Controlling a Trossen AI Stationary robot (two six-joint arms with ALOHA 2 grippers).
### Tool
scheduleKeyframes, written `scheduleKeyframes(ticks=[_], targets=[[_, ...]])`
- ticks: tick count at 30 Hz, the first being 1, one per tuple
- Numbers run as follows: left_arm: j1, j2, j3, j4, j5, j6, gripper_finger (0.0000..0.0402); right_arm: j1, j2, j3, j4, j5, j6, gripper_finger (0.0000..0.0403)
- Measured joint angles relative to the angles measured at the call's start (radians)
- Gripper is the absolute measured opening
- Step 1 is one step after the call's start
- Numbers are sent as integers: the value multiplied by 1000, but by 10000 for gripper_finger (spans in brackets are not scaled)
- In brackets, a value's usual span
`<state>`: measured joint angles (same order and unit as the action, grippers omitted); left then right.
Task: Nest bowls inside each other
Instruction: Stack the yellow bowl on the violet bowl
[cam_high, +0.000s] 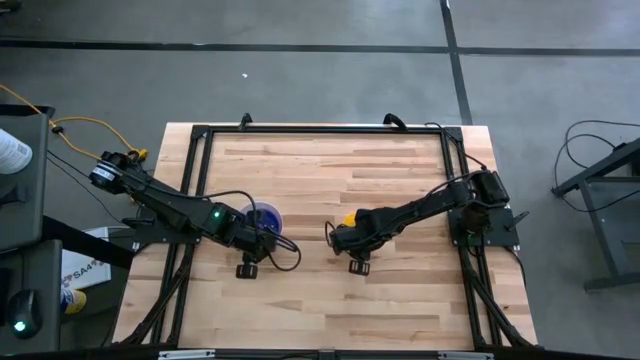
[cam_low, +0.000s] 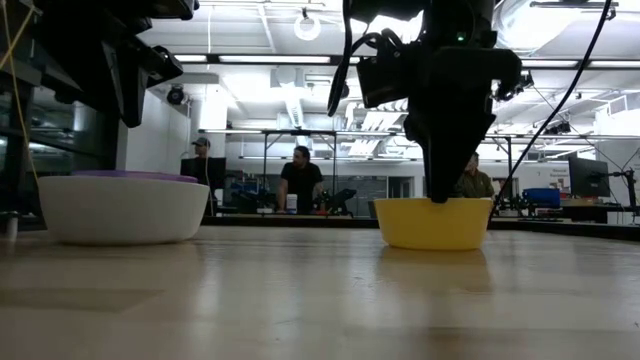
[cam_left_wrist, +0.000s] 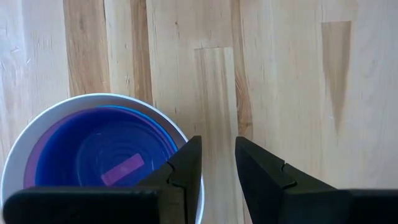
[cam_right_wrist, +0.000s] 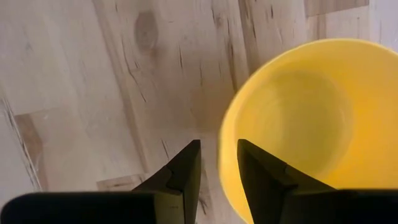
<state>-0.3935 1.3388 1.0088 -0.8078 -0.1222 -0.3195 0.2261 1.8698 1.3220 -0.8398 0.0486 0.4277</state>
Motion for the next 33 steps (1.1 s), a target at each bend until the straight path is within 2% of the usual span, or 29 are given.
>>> scheduleKeyframes(ticks=[33], targets=[[0, 0, 0, 5, 0, 0, 97, -8, -2, -49, 46, -30, 21, 98]])
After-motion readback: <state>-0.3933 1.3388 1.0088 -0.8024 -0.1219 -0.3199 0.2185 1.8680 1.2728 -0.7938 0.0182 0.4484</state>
